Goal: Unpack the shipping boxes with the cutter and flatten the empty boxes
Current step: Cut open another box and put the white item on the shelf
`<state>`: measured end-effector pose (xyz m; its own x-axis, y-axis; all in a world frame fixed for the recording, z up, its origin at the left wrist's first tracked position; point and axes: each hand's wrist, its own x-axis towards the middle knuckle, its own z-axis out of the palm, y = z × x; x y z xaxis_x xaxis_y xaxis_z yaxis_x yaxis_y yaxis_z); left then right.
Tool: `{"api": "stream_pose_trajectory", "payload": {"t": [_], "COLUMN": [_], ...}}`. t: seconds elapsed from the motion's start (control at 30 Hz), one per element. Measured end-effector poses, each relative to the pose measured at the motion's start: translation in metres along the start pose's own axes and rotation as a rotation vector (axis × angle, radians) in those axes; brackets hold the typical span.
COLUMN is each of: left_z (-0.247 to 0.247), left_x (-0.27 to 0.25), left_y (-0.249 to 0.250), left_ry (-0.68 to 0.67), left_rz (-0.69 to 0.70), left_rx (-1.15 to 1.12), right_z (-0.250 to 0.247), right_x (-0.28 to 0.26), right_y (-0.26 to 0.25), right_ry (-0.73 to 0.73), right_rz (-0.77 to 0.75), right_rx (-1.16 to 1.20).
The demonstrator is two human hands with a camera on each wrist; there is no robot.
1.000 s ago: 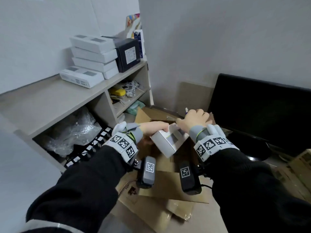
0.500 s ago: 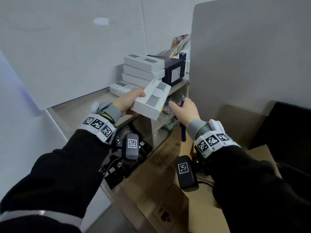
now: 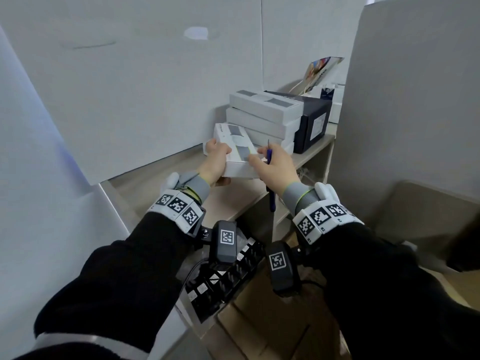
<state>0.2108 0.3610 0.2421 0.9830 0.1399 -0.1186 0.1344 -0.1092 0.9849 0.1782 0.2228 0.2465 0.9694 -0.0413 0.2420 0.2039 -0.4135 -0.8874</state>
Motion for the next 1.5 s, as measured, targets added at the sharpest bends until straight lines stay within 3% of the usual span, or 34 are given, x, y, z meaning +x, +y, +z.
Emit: {"api": "stream_pose_trajectory", "payload": {"t": [0.17, 0.33, 0.57, 0.7, 0.83, 1.03, 1.23, 1.3, 1.43, 1.5], "left_z": [0.013, 0.026, 0.043, 0.036, 0.062, 0.170, 0.257, 0.279, 0.313, 0.321], "left_x": [0.030, 0.045, 0.041, 0.034, 0.000, -0.074, -0.138, -0.156, -0.199, -0.213], "left_y": [-0.001, -0.006, -0.007, 0.005, 0.032, 0.041, -0.018, -0.037, -0.073, -0.092], "left_ry": [0.095, 0.154, 0.099, 0.183, 0.270, 0.089, -0.226, -0.391, -0.921, -1.033], "left_rz": [0.006, -0.081, -0.041, 0.047, 0.319, 0.607, 0.461, 0.402, 0.392, 0.364], "left_rx": [0.028, 0.432, 0.426, 0.350, 0.277, 0.400, 0.660, 0.779, 0.988, 0.970], "right_z": [0.009, 0.000, -0.013, -0.028, -0.059, -0.145, -0.245, -0.276, -0.318, -0.323], "right_x": [0.014, 0.018, 0.011, 0.007, -0.007, -0.054, -0.122, -0.149, -0.198, -0.215], "right_y": [0.002, 0.008, 0.023, 0.029, 0.039, 0.082, 0.144, 0.161, 0.190, 0.204], "right_ry": [0.018, 0.013, -0.035, -0.001, 0.056, 0.200, 0.289, 0.292, 0.247, 0.179], "right_rz": [-0.016, -0.042, 0.038, 0.087, 0.122, 0.272, 0.541, 0.652, 0.849, 0.876], "right_rx": [-0.030, -0.084, -0.067, 0.031, -0.028, -0.246, -0.451, -0.513, -0.559, -0.501]}}
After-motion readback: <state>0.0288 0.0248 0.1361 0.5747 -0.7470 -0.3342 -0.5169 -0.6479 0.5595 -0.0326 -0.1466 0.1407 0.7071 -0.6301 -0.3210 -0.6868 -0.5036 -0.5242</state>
